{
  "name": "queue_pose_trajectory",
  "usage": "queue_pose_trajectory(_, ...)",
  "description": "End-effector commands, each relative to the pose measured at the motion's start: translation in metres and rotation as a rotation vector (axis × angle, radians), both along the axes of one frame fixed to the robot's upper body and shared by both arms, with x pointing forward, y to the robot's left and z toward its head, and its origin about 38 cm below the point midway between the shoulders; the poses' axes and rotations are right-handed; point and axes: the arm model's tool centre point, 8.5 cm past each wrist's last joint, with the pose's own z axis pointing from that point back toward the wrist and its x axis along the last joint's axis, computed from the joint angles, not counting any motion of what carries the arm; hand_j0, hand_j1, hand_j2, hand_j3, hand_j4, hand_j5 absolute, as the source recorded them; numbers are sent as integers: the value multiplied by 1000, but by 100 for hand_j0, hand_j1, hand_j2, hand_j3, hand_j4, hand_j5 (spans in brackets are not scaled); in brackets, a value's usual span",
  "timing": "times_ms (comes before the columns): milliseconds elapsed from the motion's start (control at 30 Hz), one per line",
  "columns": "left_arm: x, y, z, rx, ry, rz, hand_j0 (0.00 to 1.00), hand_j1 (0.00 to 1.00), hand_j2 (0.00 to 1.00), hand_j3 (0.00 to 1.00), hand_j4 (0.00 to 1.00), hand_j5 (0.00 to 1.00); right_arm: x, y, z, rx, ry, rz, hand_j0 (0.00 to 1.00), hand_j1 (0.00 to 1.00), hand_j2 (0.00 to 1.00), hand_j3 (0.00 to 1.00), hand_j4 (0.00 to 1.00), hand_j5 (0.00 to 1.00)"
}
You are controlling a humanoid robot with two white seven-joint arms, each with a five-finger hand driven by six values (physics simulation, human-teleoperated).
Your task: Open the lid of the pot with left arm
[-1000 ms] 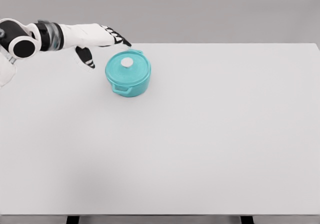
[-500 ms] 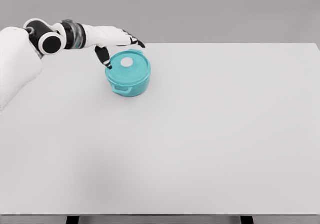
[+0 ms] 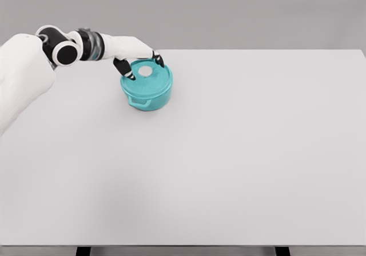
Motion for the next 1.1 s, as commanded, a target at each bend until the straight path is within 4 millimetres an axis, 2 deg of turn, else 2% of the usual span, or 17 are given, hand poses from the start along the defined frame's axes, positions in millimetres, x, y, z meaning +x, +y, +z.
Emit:
queue_pose_trajectory(0,0,-3,-2,1,5,-4,78,78,78,78,78,78,0,0,0,0,0,0,100,100,100,100,100,100)
queue_pose_trajectory(367,-1,-4,-3,4,7,-5,73,73,73,73,73,73,0,0,0,0,0,0,100,100,100,100,100,100)
queue_pose_trajectory(633,0,-3,0,5,0,-6,55,55,55,55,55,55,0,0,0,0,0,0,100,100,100,100,100,100)
queue_pose_trajectory(867,1,0,3,14,-4,-4,48,48,48,48,48,48,0,0,0,0,0,0,100,100,100,100,100,100)
queue_pose_trajectory(967,3,4,10,23,-18,-4,48,48,48,48,48,48,0,0,0,0,0,0,100,100,100,100,100,100)
queue_pose_trajectory(1067,5,20,18,42,-33,16,48,48,48,48,48,48,0,0,0,0,0,0,100,100,100,100,100,100)
